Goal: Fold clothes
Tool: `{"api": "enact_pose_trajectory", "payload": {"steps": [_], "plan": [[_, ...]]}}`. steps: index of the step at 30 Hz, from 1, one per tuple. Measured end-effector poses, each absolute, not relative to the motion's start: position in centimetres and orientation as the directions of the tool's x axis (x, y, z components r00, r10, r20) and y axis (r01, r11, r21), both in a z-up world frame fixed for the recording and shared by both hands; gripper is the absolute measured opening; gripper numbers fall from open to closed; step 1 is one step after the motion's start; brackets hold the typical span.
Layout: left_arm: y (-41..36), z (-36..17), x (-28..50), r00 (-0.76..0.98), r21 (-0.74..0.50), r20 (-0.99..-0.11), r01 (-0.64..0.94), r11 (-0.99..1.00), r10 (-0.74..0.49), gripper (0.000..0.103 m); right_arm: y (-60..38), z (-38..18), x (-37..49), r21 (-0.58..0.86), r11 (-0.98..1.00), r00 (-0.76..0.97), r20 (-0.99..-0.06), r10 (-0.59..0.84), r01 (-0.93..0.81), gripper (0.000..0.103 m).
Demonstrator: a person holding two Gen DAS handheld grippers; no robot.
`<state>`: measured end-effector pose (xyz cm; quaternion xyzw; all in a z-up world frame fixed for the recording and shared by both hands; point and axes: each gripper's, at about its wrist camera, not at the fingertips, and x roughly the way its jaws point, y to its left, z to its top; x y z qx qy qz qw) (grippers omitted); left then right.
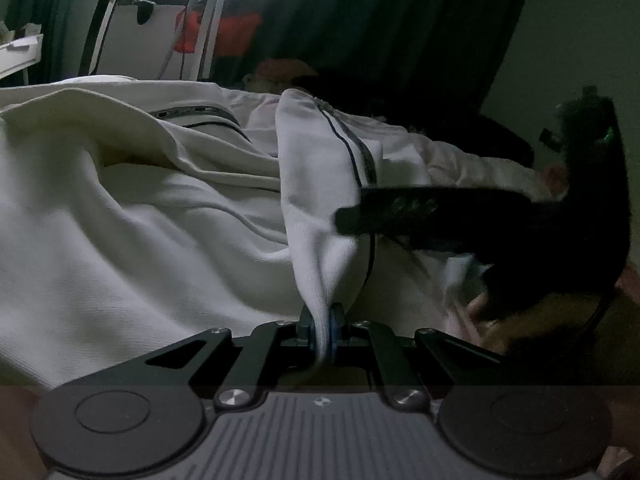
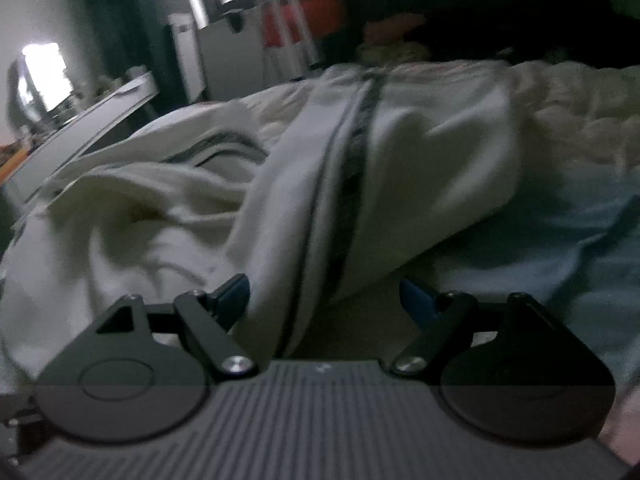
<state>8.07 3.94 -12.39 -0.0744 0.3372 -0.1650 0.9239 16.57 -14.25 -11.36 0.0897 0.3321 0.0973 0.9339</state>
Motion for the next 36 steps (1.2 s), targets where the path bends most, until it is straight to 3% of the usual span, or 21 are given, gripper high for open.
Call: {"api": "enact_pose_trajectory", "payload": {"steps": [4, 8, 12, 16, 17, 20, 26, 30, 36], "plan": [[4.2, -12.4, 8.0, 0.716, -0.259, -0.600, 0.249, 0.933, -0.358, 0.007, -16.9, -10.5, 15.8, 0.191, 0.981, 0.800, -0.592, 0.097, 0.022, 0.083], [4.3, -12.4, 8.1, 0.711, -0.271, -0.604, 0.241, 0.932, -0.359, 0.008, -21.1, -11.1, 15.8, 0.273, 0.945, 0.789, -0.614, 0.028, 0.179, 0.083], [4.2, -12.4, 8.2, 0.707, -0.272, -0.613, 0.230, 0.935, -0.352, 0.009, -23.4, -11.1, 15.2, 0.445, 0.877, 0.814, -0.568, 0.123, 0.178, 0.084], [4.2, -12.5, 8.4, 0.705, -0.290, -0.620, 0.201, 0.936, -0.344, 0.009, -22.4, -9.8, 15.3, 0.511, 0.858, 0.840, -0.490, 0.232, 0.062, 0.084], [4.3, -12.5, 8.6, 0.702, -0.306, -0.624, 0.183, 0.934, -0.342, 0.009, -21.9, -9.4, 15.6, 0.509, 0.860, 0.840, -0.479, 0.254, 0.031, 0.078], [4.7, -12.8, 9.5, 0.681, -0.371, -0.647, 0.112, 0.922, -0.343, 0.009, -20.6, -8.4, 17.4, 0.492, 0.869, 0.824, -0.476, 0.309, -0.042, 0.065], [5.2, -13.8, 10.7, 0.668, -0.417, -0.650, 0.086, 0.905, -0.363, 0.008, -16.7, -7.1, 25.6, 0.400, 0.914, 0.802, -0.523, 0.287, -0.066, 0.065], [5.1, -14.4, 10.9, 0.694, -0.408, -0.616, 0.124, 0.904, -0.373, 0.008, -11.9, -6.8, 33.5, 0.238, 0.970, 0.807, -0.562, 0.182, -0.053, 0.065], [6.0, -15.5, 12.0, 0.697, -0.477, -0.569, 0.153, 0.866, -0.437, 0.008, -6.4, -8.0, 43.2, 0.134, 0.991, 0.780, -0.620, 0.086, -0.003, 0.064]]}}
